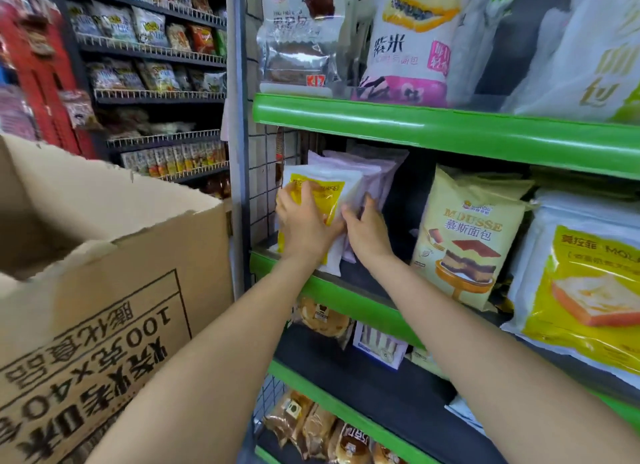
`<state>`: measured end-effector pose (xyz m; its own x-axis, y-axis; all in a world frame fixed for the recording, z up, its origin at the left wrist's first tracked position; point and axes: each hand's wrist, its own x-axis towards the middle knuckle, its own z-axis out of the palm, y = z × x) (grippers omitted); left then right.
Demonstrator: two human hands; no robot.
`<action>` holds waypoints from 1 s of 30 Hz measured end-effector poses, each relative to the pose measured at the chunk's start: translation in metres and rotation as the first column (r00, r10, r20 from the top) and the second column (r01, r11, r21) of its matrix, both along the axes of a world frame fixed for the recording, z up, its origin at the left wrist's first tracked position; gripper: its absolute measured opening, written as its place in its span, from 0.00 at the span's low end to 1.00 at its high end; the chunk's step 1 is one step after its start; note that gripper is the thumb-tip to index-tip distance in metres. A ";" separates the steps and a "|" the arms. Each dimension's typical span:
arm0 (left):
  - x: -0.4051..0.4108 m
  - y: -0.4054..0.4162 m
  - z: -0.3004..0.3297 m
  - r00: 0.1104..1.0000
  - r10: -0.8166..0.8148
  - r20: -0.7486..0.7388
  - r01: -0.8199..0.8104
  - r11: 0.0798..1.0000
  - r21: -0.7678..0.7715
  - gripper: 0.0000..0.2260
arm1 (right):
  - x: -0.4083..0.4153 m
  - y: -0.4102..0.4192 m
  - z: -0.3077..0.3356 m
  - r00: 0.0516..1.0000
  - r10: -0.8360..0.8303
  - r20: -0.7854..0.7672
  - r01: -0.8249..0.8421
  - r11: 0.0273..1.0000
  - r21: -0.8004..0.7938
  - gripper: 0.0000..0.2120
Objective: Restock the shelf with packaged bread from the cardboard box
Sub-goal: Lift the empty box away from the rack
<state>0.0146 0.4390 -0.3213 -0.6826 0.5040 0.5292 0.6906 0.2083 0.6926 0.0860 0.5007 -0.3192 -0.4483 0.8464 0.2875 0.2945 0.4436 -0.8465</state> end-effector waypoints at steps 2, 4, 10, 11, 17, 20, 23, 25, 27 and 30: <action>0.004 -0.003 0.013 0.999 0.049 0.018 -0.046 0.990 -0.136 0.27 | 0.004 -0.009 0.014 0.997 -0.032 0.066 0.030 0.999 0.027 0.26; 0.008 -0.011 0.030 0.998 0.058 0.035 -0.045 0.952 -0.304 0.28 | 0.011 -0.020 0.034 0.991 -0.042 0.129 0.032 0.996 0.079 0.26; 0.017 -0.049 0.115 0.970 -0.004 0.244 0.129 0.858 -0.497 0.15 | 0.023 -0.062 0.104 0.938 0.042 0.345 -0.075 0.994 0.084 0.23; 0.016 -0.059 0.128 0.964 0.000 0.267 0.147 0.834 -0.532 0.07 | 0.026 -0.069 0.116 0.920 0.070 0.386 -0.105 0.992 0.071 0.22; 0.015 -0.135 0.194 0.951 0.095 0.293 0.094 0.818 -0.568 0.08 | 0.040 -0.114 0.172 0.849 0.312 0.428 -0.298 0.949 -0.101 0.15; 0.012 -0.181 0.204 0.941 0.148 0.305 0.036 0.851 -0.524 0.10 | 0.041 -0.143 0.187 0.808 0.412 0.422 -0.382 0.911 -0.158 0.13; 0.014 -0.229 0.204 0.908 0.273 0.316 -0.081 0.858 -0.508 0.10 | 0.034 -0.174 0.184 0.698 0.538 0.472 -0.523 0.834 -0.177 0.15; 0.012 -0.257 0.200 0.890 0.401 0.217 -0.216 0.791 -0.573 0.13 | 0.025 -0.193 0.174 0.571 0.584 0.577 -0.635 0.760 -0.141 0.19; 0.009 -0.282 0.191 0.817 0.565 0.112 -0.392 0.687 -0.612 0.16 | 0.012 -0.209 0.166 0.478 0.567 0.671 -0.717 0.693 -0.074 0.22; 0.002 -0.316 0.172 0.682 0.728 0.070 -0.488 0.524 -0.699 0.20 | -0.002 -0.229 0.166 0.398 0.537 0.744 -0.778 0.627 -0.036 0.26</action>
<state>0.0166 0.1229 -0.1495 -0.9997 0.0010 -0.0229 -0.0081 0.9183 0.3959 0.0836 0.2717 -0.1531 -0.9768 0.1272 -0.1724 0.1829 0.9142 -0.3616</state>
